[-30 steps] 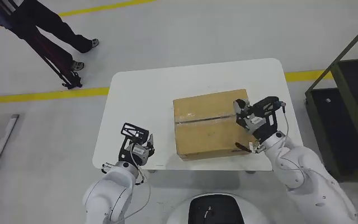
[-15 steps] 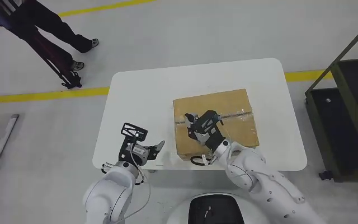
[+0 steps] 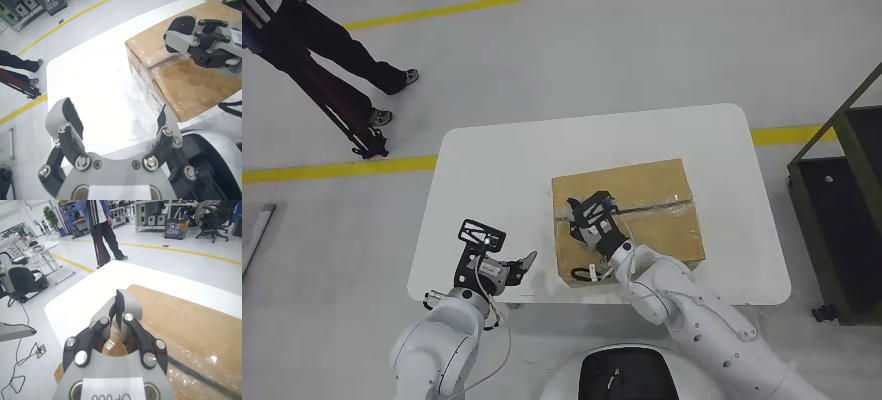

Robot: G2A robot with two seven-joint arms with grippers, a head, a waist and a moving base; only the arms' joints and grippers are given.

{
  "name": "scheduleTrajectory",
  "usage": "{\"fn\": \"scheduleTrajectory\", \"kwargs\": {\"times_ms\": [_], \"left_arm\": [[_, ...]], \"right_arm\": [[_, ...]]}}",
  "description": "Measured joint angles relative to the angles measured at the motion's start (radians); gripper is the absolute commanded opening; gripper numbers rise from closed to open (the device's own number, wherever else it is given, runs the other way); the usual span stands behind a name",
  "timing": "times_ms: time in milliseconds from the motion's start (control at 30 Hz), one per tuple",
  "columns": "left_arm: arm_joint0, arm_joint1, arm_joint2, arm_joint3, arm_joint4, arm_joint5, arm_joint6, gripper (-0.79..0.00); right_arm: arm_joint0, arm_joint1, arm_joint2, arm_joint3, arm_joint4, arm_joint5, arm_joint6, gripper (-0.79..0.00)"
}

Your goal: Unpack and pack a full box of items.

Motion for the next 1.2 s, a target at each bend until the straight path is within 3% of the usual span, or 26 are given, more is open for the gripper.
{"fn": "scheduleTrajectory", "kwargs": {"times_ms": [700,1200], "left_arm": [[0.000,0.000,0.000,0.000,0.000,0.000,0.000,0.000],[0.000,0.000,0.000,0.000,0.000,0.000,0.000,0.000]], "right_arm": [[-0.064,0.010,0.126,0.022,-0.035,-0.032,-0.001,-0.785],[-0.210,0.053,0.340,-0.070,-0.084,-0.068,0.004,-0.785]]}}
